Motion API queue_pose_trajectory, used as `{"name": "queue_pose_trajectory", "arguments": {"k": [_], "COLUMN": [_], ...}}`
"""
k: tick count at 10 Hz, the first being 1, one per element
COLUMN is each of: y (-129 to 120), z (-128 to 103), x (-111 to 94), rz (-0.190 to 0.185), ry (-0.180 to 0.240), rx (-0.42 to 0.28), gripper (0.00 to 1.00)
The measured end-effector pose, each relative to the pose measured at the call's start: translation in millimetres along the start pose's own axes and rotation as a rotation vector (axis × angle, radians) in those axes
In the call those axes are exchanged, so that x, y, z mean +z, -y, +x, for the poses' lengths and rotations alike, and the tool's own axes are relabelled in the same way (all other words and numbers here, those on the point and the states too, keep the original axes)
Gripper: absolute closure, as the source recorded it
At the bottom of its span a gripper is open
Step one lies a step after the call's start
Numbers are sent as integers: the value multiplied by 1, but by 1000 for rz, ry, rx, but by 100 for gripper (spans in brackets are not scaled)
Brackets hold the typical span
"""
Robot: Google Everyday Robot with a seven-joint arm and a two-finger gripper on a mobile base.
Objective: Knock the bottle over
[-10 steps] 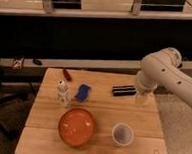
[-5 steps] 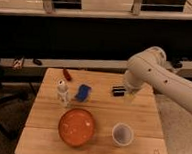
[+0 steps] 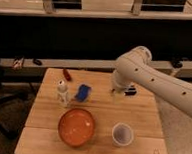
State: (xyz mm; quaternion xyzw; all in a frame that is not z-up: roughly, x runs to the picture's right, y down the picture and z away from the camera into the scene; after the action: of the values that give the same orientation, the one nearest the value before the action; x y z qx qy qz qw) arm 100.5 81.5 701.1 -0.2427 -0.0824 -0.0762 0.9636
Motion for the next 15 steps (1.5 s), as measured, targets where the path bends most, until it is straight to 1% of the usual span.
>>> {"name": "queue_pose_trajectory", "arguments": {"k": [1, 5, 8, 11, 13, 15], "y": [4, 20, 25, 35, 40, 42], "z": [-3, -31, -34, -55, -62, -64], "x": [3, 10, 13, 18, 20, 23], "rz": [8, 28, 44, 60, 69, 78], "ry": [4, 51, 67, 87, 97, 106], "rx": [-16, -73, -104, -150, -170, -190], "gripper": [20, 20, 20, 20, 20, 20]}}
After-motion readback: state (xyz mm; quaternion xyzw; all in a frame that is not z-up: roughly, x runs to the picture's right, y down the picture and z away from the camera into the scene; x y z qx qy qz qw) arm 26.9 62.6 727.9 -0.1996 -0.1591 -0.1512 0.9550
